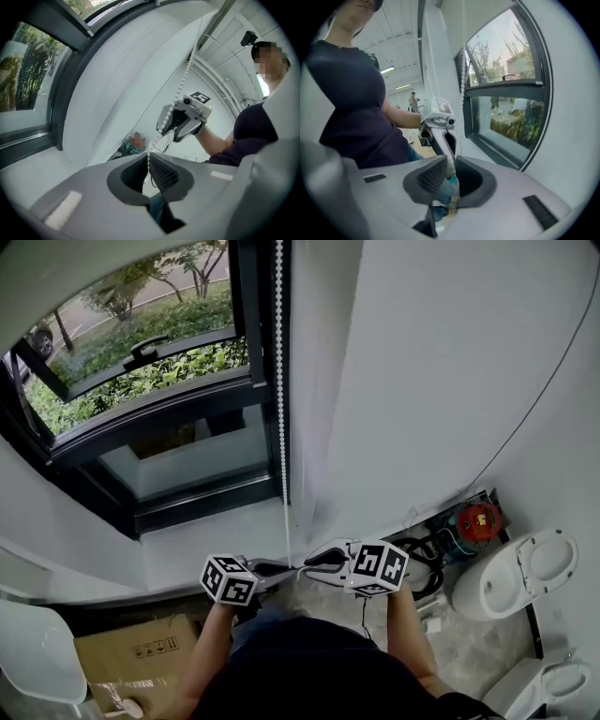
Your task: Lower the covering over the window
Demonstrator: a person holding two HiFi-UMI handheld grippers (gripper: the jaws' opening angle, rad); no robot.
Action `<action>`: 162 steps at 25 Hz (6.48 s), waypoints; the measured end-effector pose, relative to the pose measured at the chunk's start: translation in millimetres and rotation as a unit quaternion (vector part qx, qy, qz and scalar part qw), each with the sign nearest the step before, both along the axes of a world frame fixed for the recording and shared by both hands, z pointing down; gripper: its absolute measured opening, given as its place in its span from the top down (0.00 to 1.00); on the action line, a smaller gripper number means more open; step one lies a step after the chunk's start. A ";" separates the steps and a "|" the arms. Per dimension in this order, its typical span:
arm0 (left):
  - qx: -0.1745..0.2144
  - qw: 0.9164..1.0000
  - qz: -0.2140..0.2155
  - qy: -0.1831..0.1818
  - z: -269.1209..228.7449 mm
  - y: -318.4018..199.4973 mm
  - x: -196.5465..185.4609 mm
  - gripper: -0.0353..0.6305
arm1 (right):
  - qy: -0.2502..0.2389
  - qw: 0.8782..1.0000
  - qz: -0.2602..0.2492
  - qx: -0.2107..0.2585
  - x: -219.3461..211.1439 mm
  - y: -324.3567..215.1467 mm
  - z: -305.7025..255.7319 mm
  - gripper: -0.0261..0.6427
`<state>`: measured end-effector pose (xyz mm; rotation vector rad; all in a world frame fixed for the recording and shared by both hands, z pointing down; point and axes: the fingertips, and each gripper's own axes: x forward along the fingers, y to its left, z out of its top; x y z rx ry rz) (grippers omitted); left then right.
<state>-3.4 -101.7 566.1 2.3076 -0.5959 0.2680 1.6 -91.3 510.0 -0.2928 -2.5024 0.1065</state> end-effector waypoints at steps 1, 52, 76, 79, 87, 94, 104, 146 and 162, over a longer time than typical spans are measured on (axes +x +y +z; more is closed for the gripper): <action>0.001 1.000 0.001 -0.001 0.3 -0.2 0.2 0.92 | -0.021 1.000 0.000 0.005 -1.3 -0.4 -13.4 0.93; 0.181 0.983 -0.013 0.003 14.3 14.8 15.6 0.92 | -0.275 0.953 0.123 0.013 -44.6 -53.0 -136.3 0.94; 0.256 0.952 -0.121 0.117 -96.2 -10.9 -39.4 0.79 | -0.200 0.970 0.130 -0.038 -40.4 -41.3 -42.3 0.94; 0.273 0.945 -0.123 0.133 -120.6 -11.3 -43.0 0.79 | -0.216 0.964 0.137 -0.068 -41.2 -35.2 -35.4 0.94; 0.273 0.949 -0.104 0.117 -129.7 -26.9 -53.1 0.79 | -0.155 0.976 0.130 -0.079 -61.5 -17.4 14.6 0.94; 0.269 0.948 -0.080 0.153 -153.2 -26.5 -62.1 0.79 | -0.168 0.969 0.148 -0.108 -78.0 -20.3 17.4 0.94; 0.285 0.935 -0.048 0.207 -187.0 -39.8 -67.5 0.79 | -0.173 0.963 0.182 -0.097 -82.2 -15.1 18.1 0.94; 0.126 0.971 0.006 0.201 -102.1 -1.5 -51.0 0.92 | -0.021 0.961 0.255 -0.109 -39.3 24.6 125.5 0.94; 0.127 0.973 -0.028 0.191 -96.4 -6.1 -62.2 0.93 | -0.123 0.969 0.213 -0.027 -37.4 0.7 -14.1 0.77</action>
